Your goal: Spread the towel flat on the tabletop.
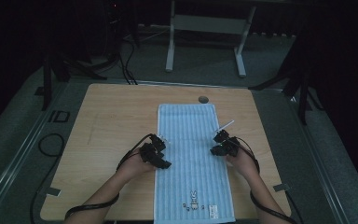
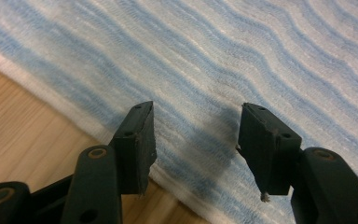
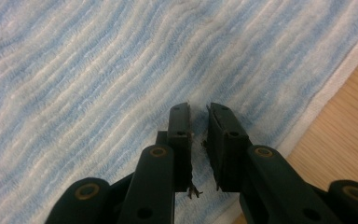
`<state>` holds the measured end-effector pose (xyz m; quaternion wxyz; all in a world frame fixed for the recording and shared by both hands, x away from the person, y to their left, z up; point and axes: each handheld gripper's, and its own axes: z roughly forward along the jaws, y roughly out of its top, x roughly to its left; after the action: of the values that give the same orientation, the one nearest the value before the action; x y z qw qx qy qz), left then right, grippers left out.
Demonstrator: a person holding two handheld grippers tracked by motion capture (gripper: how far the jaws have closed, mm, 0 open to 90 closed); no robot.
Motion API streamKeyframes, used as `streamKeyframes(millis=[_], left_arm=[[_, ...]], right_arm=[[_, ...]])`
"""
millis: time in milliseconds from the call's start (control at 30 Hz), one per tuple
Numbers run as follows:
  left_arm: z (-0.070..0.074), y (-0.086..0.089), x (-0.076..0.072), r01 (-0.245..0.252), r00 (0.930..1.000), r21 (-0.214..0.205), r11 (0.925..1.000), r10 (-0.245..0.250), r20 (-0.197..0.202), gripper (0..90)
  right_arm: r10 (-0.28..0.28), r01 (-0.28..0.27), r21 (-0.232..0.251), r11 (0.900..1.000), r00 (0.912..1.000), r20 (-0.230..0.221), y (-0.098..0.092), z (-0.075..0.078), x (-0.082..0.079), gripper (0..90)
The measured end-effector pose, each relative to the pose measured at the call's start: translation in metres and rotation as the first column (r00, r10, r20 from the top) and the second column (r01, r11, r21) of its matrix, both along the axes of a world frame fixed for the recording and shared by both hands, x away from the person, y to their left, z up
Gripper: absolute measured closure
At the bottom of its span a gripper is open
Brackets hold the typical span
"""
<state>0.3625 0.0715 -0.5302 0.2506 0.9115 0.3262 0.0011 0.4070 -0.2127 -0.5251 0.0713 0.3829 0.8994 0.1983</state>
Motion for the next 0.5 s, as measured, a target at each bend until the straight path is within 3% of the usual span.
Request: streamKeyframes(millis=[300,500], left_arm=[[0.001,-0.027,0.006,0.044,0.9990,0.013,0.9990,-0.044,0.000,44.4],[0.001,-0.031,0.007,0.053,0.9986,0.020,0.9984,-0.053,0.005,44.3]], right_arm=[[-0.045,0.045,0.010,0.9989,0.9989,-0.008,-0.025,0.000,-0.003,78.3],[-0.052,0.053,0.023,0.9984,0.9986,-0.011,-0.034,0.000,-0.007,74.0]])
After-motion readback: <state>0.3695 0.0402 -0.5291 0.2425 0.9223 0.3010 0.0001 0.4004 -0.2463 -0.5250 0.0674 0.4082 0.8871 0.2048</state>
